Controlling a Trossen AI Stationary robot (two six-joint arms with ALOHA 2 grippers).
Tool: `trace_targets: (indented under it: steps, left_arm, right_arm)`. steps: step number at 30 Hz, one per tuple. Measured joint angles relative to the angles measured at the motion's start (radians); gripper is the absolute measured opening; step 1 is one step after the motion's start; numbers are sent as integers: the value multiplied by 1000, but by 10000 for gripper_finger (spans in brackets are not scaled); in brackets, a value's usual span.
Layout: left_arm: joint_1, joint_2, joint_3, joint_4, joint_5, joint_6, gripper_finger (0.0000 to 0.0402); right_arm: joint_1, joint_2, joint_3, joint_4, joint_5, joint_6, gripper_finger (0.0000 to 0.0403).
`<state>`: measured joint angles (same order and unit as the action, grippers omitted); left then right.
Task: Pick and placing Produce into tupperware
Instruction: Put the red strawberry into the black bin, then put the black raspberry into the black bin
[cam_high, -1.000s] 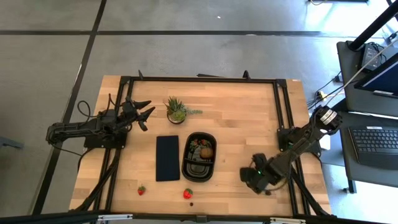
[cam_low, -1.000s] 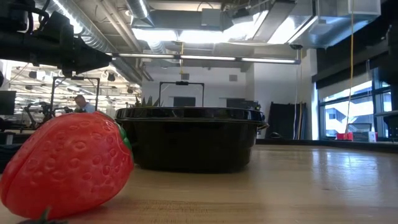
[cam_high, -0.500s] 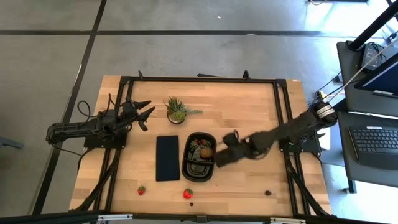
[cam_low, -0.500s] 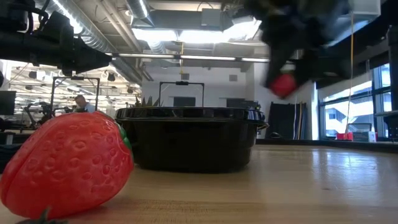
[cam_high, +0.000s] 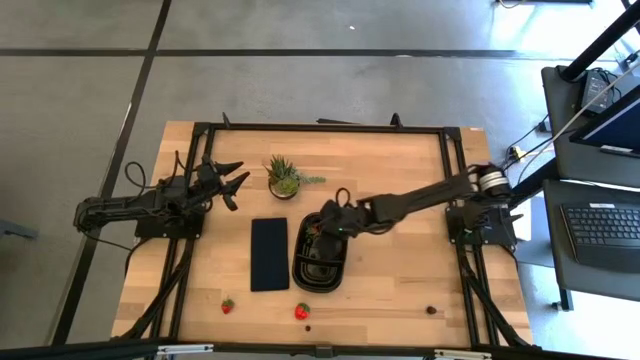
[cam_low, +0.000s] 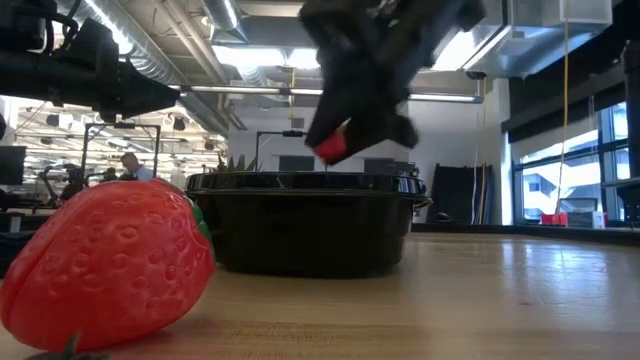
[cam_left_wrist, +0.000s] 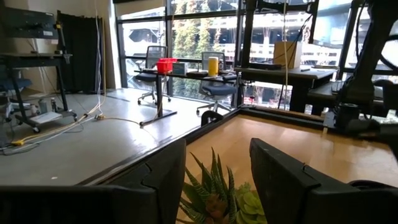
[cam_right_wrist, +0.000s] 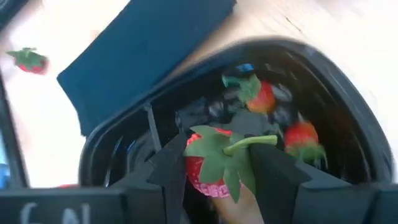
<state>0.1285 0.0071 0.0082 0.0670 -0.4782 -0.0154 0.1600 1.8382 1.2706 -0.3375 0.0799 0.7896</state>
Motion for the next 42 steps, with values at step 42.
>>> trace_targets:
  steps: [42]
  left_arm:
    - [0, 0, 0, 1, -4, 0, 171]
  right_arm:
    - [-21, 113, 94, -20, -77, -155, 203]
